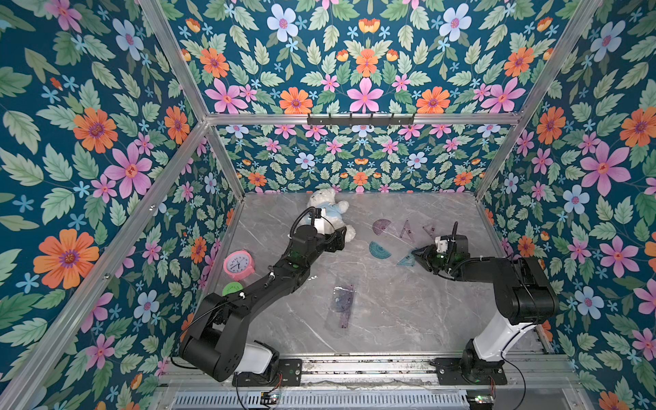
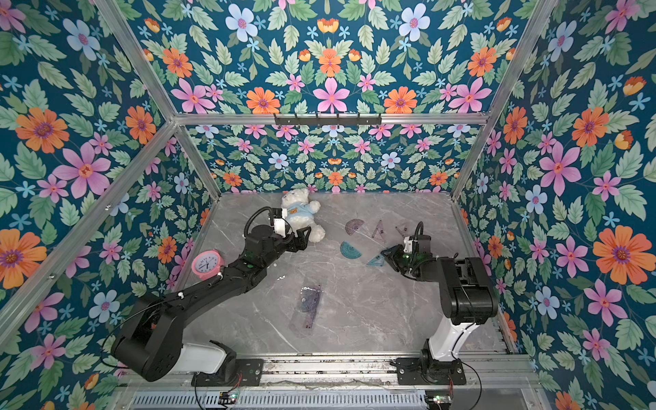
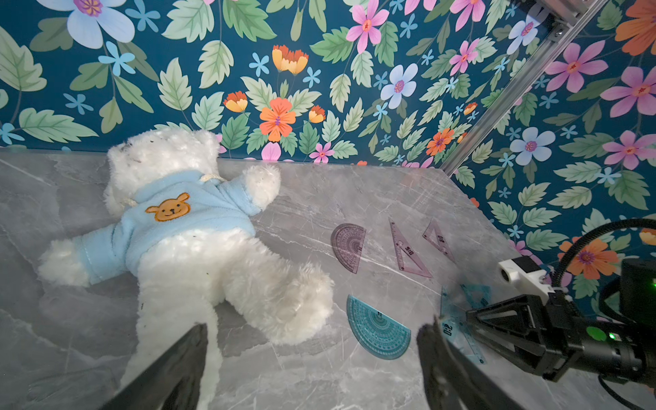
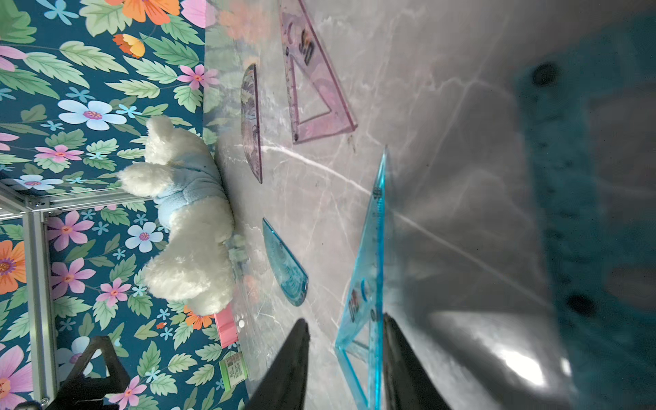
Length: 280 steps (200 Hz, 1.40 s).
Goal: Open the ruler set and take out the ruler
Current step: Place the ruler at the center of the board, then pick up the ruler set bag from the center of the board.
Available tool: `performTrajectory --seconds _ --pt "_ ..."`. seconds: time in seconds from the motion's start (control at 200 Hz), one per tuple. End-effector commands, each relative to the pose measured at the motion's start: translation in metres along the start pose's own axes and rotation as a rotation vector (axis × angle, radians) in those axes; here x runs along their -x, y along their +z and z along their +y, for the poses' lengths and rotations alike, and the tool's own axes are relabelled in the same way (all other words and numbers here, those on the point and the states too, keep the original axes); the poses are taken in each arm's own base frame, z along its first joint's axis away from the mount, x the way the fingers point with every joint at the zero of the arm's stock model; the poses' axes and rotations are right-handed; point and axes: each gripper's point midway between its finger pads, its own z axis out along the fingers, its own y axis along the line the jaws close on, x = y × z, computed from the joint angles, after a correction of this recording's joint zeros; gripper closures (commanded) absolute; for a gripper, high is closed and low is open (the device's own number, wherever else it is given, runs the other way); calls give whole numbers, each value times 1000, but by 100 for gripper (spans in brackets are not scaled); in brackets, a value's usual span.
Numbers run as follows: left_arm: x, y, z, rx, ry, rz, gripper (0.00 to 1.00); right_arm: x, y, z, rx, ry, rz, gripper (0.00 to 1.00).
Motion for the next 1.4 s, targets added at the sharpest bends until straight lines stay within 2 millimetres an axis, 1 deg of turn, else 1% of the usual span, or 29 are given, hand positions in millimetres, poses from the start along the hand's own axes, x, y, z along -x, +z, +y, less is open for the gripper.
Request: performTrajectory --seconds 0.0,0.325,0.355,0.36,0.375,0.45,0.525,0.635,0.71,0.805,0.89,1.08,1.135,1.23,1.305,1.395 --pt "10 -2 -6 -26 6 -33 7 -1 -3 -3 -27 -4 -11 55" --pt "12 -10 -13 -47 8 -34 7 -4 -11 -2 -52 -26 -6 52" --pt "13 -11 -14 -49 8 -34 7 -6 -11 -5 -62 -22 -1 52" --pt "13 -11 -14 -49 8 -33 7 -4 -14 0 -53 -32 -11 52" --pt "13 -11 -15 -53 9 -32 7 -4 -17 6 -45 -43 -19 52" --pt "15 -13 -19 -63 20 -22 7 -7 -26 16 -58 -77 -29 52" --pt "15 -14 -23 -66 57 -8 7 -13 -35 31 -97 -168 -37 52" --pt "11 -11 -27 -52 138 28 7 -29 -44 60 -142 -337 -20 52" --pt "5 -10 -28 -27 195 65 7 -42 -46 75 -153 -423 10 52" --pt "-11 -13 -25 28 263 145 7 -64 -46 85 -184 -529 53 52" --pt "-27 -22 -17 120 296 246 7 -82 -43 85 -214 -598 92 51" --pt "-74 -51 -6 229 248 423 8 -121 -23 91 -217 -735 204 50" --pt "-86 -57 -6 240 235 470 9 -128 -18 91 -233 -769 229 49" --pt "-107 -68 -8 258 241 552 10 -134 -9 89 -254 -790 253 48" --pt "-128 -79 -9 265 237 644 11 -138 -7 91 -249 -786 264 48" --pt "-148 -89 -8 264 206 711 11 -147 -5 96 -224 -797 285 48"
